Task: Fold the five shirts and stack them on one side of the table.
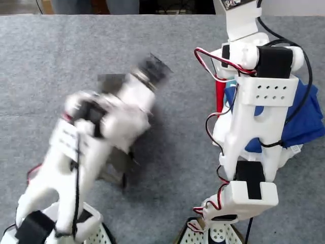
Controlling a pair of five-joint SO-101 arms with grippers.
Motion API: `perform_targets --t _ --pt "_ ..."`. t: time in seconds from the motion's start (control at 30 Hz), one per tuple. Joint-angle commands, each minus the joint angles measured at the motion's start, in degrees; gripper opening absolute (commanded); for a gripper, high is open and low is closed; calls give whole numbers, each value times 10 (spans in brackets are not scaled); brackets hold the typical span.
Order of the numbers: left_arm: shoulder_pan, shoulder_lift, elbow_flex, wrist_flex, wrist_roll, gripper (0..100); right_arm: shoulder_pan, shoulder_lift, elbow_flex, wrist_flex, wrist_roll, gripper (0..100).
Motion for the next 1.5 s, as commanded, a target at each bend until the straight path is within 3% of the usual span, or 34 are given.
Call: perform_targets --t 0.0,0.1,0.23,0.33,0.4,0.53,0.67,0.8,1.03,1.1,1.17,1.33,1.47 --pt "39 -31 34 -9 7 152 -6 -21 -1 3 -6 22" --pt "-12 -33 22 -5 6 220 -11 -21 36 3 -3 53" --pt "-124 -33 -73 33 8 220 -61 -23 122 3 -3 203" --pt "-270 -33 -153 63 34 220 -130 -24 163 3 -2 255" --pt "-414 -31 -157 69 39 220 -190 -23 179 3 -2 237" --pt "-659 -32 -37 28 -19 220 -316 -20 203 3 28 196" --pt "-779 -33 118 -91 -44 220 -402 27 244 -4 38 195" --pt "-836 -33 221 -165 -77 220 -428 129 239 -47 38 195" --pt "-881 -33 257 -172 -108 220 -427 298 148 -73 39 190" --pt "-887 -33 257 -172 -113 220 -417 330 114 -64 39 143" --pt "-895 -33 260 -172 -113 220 -409 349 73 -49 39 16" --pt "-910 -27 261 -178 -113 220 -395 355 -42 3 38 12" --pt "-915 -27 301 -253 -114 220 -377 323 -95 3 38 12"
